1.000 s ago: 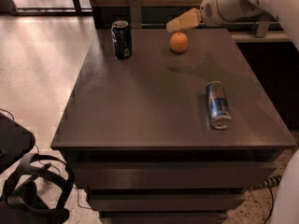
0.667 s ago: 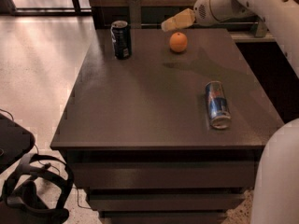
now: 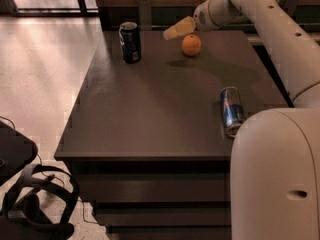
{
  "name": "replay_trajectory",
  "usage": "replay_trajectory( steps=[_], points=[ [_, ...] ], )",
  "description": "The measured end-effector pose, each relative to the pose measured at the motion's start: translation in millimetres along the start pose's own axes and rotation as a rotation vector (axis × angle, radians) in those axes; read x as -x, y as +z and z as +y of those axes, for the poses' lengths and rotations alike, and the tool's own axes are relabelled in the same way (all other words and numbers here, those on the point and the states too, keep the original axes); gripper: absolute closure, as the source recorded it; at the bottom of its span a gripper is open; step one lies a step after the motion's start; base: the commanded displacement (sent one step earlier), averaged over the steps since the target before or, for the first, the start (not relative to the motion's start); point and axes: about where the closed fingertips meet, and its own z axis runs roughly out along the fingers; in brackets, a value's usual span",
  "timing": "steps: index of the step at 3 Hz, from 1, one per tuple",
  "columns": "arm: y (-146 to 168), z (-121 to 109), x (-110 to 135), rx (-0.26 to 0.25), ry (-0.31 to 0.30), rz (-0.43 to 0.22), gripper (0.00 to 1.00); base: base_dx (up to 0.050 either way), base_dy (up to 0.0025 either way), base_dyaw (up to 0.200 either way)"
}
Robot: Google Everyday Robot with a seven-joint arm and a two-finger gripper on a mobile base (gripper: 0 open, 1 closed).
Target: Pick orange
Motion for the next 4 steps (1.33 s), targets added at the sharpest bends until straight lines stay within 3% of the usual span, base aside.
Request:
replay_trajectory(
  steps=[2, 4],
  points=[
    [38.3, -7.9, -16.3, 0.025, 0.003, 0.075, 0.00, 0.000, 0.00000, 0.000],
    [40.2, -32.2, -47.7, 0.002, 0.064, 0.123, 0.00, 0.000, 0.00000, 0.000]
  ],
)
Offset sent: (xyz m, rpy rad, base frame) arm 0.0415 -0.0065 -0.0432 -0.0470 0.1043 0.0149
